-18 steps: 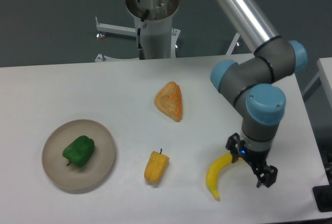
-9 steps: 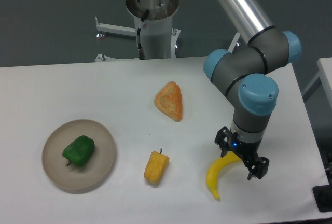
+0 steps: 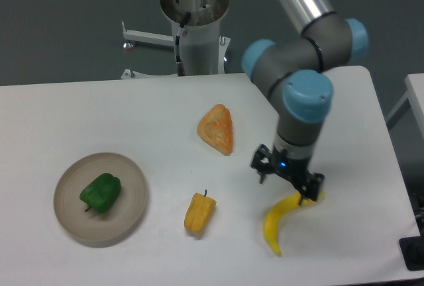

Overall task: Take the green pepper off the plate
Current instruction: 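Move the open gripper over the green pepper on the plate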

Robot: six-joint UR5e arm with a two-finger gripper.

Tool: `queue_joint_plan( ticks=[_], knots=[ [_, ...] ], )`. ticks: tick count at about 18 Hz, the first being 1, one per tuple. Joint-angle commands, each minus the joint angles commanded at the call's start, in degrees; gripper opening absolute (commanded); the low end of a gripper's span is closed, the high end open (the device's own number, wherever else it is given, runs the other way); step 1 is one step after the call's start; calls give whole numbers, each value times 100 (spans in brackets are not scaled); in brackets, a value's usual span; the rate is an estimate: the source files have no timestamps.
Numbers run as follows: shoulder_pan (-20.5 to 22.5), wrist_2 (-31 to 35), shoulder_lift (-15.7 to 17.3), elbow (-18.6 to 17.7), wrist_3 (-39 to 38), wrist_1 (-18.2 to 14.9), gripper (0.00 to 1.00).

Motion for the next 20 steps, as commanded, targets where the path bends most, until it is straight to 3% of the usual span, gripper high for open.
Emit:
queue_joint_plan(
  ticks=[2,7,15,20],
  knots=[
    [-185,-228,141,-220,-694,18,100],
    [-870,-712,247,-370,-2066,70,100],
    [-1802,-704,265,-1398,-2648,1598,100],
    [-2040,-704,125,-1443,-2613,1758,100]
  ],
)
